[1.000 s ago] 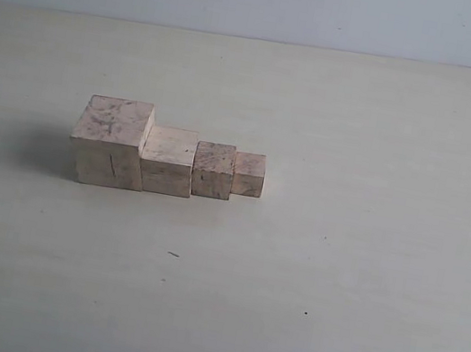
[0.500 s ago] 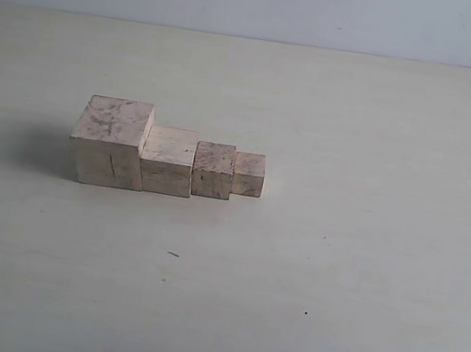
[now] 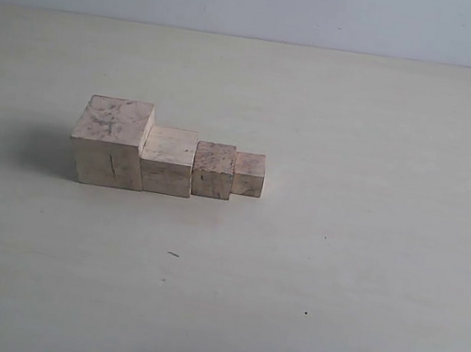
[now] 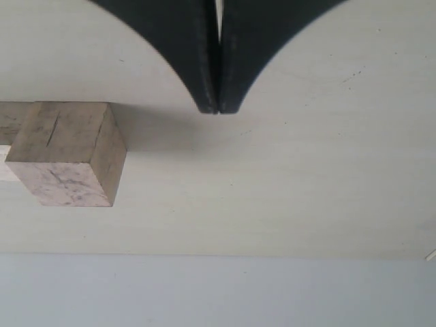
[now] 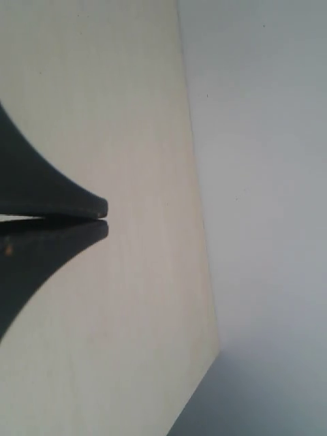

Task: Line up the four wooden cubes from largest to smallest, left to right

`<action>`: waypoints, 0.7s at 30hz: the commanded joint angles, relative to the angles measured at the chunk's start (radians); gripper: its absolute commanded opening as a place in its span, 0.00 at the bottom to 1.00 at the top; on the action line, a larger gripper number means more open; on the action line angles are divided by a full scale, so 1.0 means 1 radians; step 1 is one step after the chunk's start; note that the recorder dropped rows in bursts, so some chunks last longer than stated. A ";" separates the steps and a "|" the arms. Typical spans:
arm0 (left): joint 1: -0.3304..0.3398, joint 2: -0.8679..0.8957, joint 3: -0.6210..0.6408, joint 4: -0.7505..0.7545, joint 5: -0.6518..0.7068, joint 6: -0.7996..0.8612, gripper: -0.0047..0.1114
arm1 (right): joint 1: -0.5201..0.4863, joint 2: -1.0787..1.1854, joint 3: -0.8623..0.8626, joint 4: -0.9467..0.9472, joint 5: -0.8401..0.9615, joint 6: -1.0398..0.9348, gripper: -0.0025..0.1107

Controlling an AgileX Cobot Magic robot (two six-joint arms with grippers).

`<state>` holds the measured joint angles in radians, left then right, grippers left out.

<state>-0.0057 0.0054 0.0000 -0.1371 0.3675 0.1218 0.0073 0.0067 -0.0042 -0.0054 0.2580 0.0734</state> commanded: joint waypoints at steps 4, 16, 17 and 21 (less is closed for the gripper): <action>-0.005 -0.005 0.000 0.000 -0.011 0.001 0.04 | 0.005 -0.007 0.004 -0.013 0.052 -0.032 0.02; -0.005 -0.005 0.000 0.000 -0.011 0.001 0.04 | 0.005 -0.007 0.004 -0.013 0.078 -0.046 0.02; -0.005 -0.005 0.000 0.000 -0.011 0.001 0.04 | 0.005 -0.007 0.004 -0.013 0.078 -0.046 0.02; -0.005 -0.005 0.000 0.000 -0.011 0.001 0.04 | 0.005 -0.007 0.004 -0.013 0.078 -0.046 0.02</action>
<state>-0.0057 0.0054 0.0000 -0.1371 0.3675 0.1218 0.0110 0.0067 -0.0042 -0.0136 0.3406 0.0337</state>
